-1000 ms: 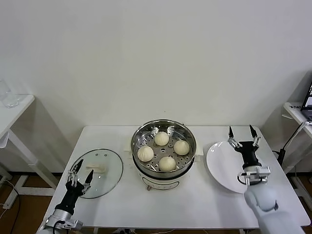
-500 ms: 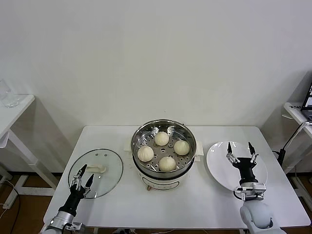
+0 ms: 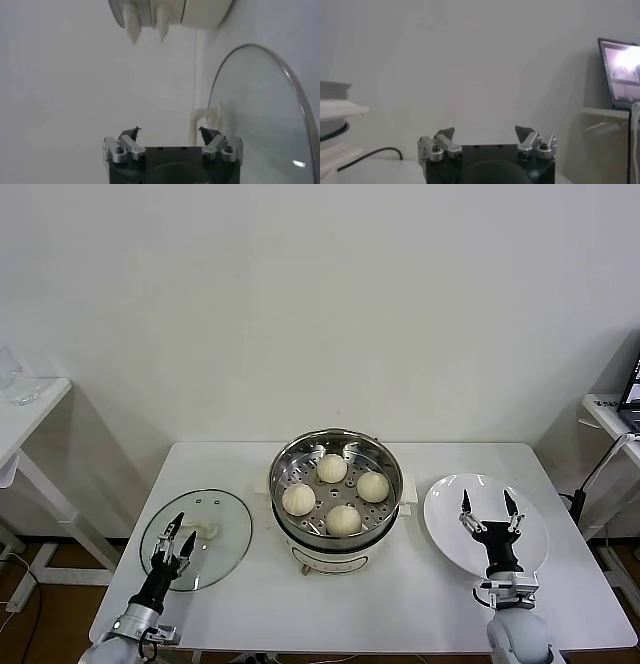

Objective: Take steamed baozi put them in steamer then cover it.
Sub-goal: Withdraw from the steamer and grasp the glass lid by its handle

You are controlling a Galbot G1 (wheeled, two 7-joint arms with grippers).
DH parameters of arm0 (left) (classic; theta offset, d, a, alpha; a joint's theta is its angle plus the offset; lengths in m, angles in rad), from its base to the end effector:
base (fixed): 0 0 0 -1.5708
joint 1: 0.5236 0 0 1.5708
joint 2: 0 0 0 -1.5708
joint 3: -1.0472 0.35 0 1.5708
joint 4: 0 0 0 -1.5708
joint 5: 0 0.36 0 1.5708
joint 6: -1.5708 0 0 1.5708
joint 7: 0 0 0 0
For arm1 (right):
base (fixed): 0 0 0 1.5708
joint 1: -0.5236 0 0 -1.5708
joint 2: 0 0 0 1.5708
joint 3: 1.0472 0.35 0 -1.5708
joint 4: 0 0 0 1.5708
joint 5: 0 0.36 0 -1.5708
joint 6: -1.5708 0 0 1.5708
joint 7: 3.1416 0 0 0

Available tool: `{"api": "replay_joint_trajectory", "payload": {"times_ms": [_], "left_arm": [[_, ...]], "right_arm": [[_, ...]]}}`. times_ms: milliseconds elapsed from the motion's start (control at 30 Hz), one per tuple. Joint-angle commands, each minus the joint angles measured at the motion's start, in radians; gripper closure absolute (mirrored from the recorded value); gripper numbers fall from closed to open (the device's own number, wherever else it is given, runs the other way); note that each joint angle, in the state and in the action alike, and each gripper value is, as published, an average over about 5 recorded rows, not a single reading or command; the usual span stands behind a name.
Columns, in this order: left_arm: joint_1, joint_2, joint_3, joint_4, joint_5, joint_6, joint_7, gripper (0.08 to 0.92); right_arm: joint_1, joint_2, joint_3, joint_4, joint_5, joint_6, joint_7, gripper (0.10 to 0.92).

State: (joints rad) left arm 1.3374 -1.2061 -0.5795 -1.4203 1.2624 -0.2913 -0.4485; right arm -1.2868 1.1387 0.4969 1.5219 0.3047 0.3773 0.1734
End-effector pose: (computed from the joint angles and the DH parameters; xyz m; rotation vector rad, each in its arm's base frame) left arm 0.2345 0.1627 -0.4565 0.1693 2.1489 2.0710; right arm 0.2690 -0.1452 -0.4135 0.1940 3.0384 -0.1711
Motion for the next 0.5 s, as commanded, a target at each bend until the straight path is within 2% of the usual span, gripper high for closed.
{"api": "replay_joint_trajectory", "payload": {"times_ms": [33,500], "left_arm": [[-0.059,0.002,0.016,0.043,0.029,0.022,-0.009,0.177],[-0.110,0.003,0.053,0.074,0.042,0.069,0.023,0.177]], "right_arm": [[-0.009,0.013,0.003,-0.005,-0.008,0.002,-0.003,0.203],[-0.006,0.018,0.004,-0.017,-0.018,0.010,-0.007,0.203]]}}
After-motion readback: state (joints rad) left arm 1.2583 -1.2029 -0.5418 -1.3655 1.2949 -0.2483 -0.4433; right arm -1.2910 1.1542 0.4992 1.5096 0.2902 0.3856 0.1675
